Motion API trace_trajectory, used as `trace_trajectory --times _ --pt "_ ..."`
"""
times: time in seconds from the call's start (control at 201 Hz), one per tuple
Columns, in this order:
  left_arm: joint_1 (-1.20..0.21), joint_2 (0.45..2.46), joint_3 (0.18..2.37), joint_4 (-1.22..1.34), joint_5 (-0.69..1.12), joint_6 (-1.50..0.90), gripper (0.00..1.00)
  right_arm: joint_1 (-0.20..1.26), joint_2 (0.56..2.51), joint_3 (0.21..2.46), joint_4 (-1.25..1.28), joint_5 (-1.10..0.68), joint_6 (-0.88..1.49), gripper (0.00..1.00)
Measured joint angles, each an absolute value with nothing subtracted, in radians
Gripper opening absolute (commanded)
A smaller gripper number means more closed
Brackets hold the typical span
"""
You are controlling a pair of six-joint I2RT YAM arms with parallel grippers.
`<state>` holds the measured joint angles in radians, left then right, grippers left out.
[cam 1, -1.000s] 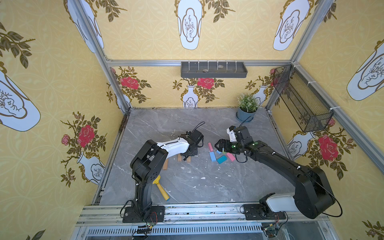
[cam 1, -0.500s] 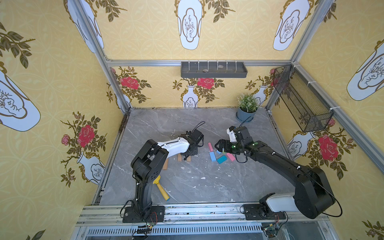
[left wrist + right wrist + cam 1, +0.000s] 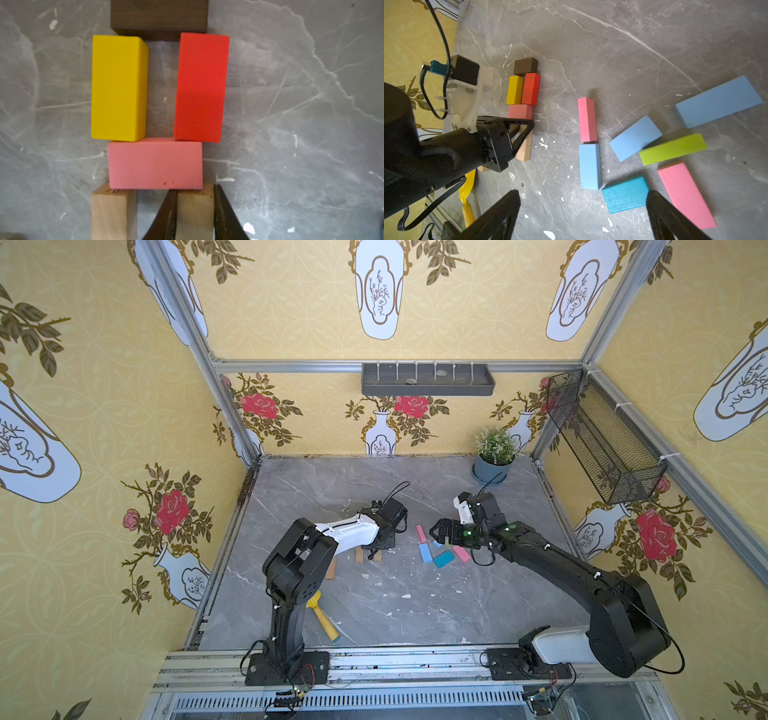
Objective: Assemble the number 8 with building blocks
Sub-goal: Assemble the building block at the center of the board.
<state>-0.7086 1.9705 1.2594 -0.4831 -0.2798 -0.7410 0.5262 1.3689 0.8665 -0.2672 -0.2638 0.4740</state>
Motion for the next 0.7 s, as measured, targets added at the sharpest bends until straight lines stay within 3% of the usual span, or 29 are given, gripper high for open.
trace_trajectory --times 0.398,0.697 --pt "-0.707 1.960 1.244 -0.476 -0.279 -0.745 0.36 0.526 1.369 0.867 -0.267 -0.265 0.474 0.98" --pt "-0.706 1.926 1.225 -0.503 -0.268 -0.752 0.38 0.525 1.371 0.867 -0.267 -0.276 0.474 0.98"
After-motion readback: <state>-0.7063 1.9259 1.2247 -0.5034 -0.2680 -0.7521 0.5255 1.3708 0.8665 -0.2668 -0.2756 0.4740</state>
